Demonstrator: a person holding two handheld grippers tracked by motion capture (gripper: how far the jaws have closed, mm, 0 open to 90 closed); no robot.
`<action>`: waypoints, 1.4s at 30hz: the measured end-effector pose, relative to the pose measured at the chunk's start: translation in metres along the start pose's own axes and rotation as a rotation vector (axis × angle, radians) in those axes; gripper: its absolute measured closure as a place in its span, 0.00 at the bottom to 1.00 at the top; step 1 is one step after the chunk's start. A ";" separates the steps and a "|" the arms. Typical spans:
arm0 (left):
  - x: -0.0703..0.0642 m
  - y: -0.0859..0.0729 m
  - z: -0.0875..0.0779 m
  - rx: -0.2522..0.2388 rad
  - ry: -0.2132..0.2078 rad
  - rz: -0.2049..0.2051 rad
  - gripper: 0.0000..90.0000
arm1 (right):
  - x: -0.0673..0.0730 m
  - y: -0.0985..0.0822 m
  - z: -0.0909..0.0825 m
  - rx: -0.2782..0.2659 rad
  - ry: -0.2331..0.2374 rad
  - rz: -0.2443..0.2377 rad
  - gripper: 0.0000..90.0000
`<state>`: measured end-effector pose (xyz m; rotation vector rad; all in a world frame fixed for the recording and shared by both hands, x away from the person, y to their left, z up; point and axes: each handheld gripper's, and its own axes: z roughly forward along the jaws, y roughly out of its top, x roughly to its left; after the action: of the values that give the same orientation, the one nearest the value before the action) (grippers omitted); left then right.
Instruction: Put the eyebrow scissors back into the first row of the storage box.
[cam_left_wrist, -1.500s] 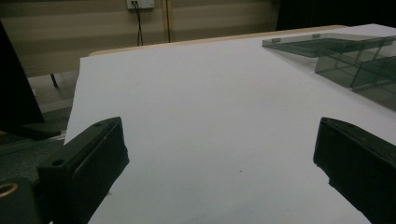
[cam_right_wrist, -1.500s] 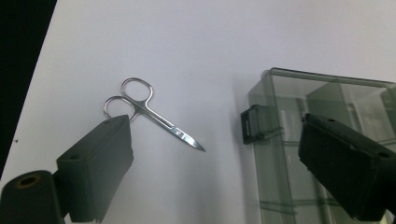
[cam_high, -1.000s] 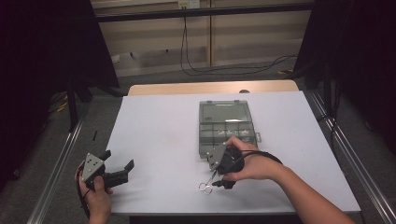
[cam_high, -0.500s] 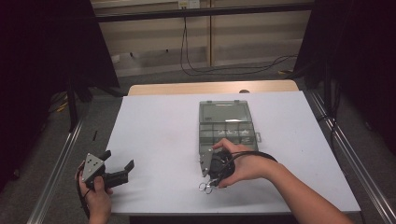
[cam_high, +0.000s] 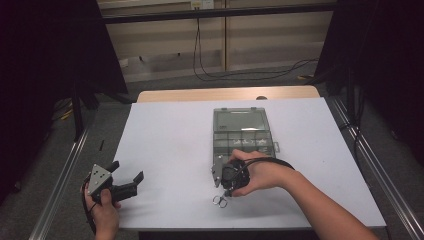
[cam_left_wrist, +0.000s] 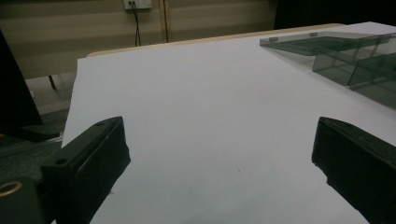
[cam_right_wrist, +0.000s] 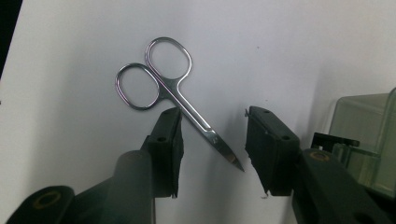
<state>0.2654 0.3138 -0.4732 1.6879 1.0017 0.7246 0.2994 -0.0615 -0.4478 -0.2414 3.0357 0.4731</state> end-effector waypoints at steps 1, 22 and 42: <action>0.000 0.000 0.000 0.001 0.001 0.000 0.04 | -0.001 0.001 0.000 0.004 0.013 -0.004 0.65; -0.001 0.000 0.000 -0.004 -0.008 -0.002 0.05 | -0.012 0.005 0.002 0.053 0.131 0.080 0.83; -0.001 0.000 0.001 0.011 -0.016 0.016 0.06 | 0.004 0.002 -0.001 0.103 0.134 0.055 0.93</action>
<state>0.2653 0.3126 -0.4734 1.7104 0.9839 0.7160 0.2954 -0.0600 -0.4464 -0.1916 3.1926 0.3139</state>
